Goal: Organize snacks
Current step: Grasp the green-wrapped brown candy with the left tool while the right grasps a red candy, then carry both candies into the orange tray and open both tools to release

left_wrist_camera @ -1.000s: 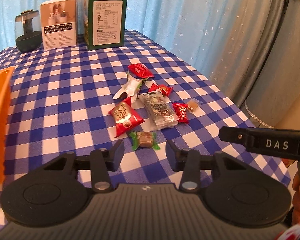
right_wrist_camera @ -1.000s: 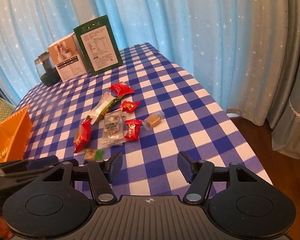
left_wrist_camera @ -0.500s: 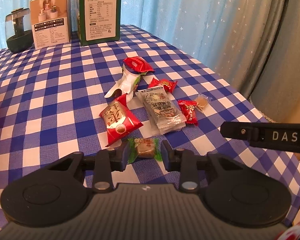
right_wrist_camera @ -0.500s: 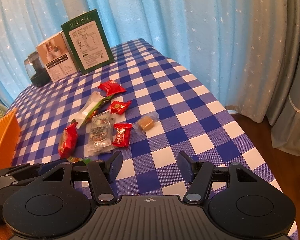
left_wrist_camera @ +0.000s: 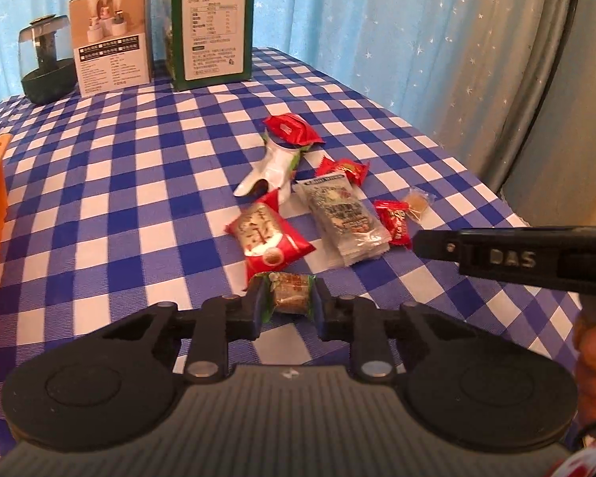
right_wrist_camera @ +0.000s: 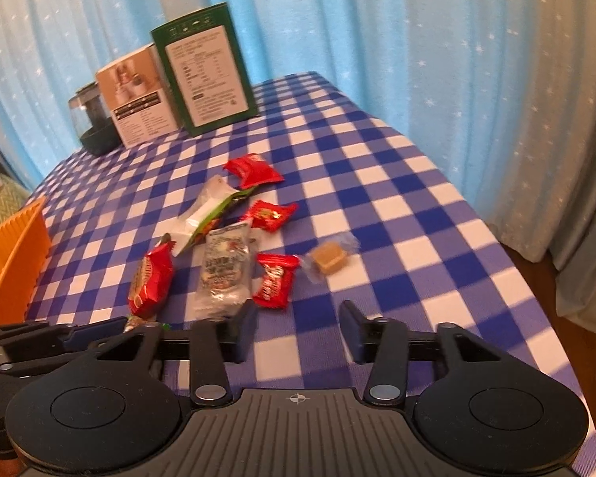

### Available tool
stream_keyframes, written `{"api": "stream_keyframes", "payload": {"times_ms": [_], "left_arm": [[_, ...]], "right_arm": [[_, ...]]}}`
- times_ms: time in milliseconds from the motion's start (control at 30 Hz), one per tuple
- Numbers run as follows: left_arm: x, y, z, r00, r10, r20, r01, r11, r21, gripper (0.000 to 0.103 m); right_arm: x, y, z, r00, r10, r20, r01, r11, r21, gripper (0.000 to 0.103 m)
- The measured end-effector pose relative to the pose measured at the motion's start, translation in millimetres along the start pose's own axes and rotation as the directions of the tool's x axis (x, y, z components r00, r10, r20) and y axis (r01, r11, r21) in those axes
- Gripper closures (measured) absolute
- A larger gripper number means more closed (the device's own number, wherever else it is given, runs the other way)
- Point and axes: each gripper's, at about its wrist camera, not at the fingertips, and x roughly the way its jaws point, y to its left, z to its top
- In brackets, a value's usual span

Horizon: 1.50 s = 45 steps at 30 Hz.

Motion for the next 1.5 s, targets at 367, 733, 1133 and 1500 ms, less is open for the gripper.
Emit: {"api": "stream_keyframes", "payload": {"times_ms": [367, 733, 1133, 1500], "left_arm": [[-4, 7, -2, 1.0, -0.006, 0.001, 0.006, 1.0, -0.017, 0.082], [-12, 9, -6, 1.0, -0.005, 0.001, 0.005, 0.999, -0.038, 0.082], [-58, 14, -10, 1.0, 0.024, 0.014, -0.023, 0.997, -0.072, 0.082], [-122, 32, -10, 0.995, 0.083, 0.059, -0.075, 0.99, -0.117, 0.082]], "right_arm": [[34, 12, 14, 1.0, -0.001, -0.011, 0.0, 1.0, -0.017, 0.076], [27, 16, 8, 1.0, -0.025, 0.0, 0.025, 0.998, -0.05, 0.083], [-33, 31, -14, 1.0, -0.008, 0.012, 0.009, 0.999, -0.032, 0.083], [-84, 76, -25, 0.997, 0.07, 0.021, -0.069, 0.995, -0.067, 0.083]]}}
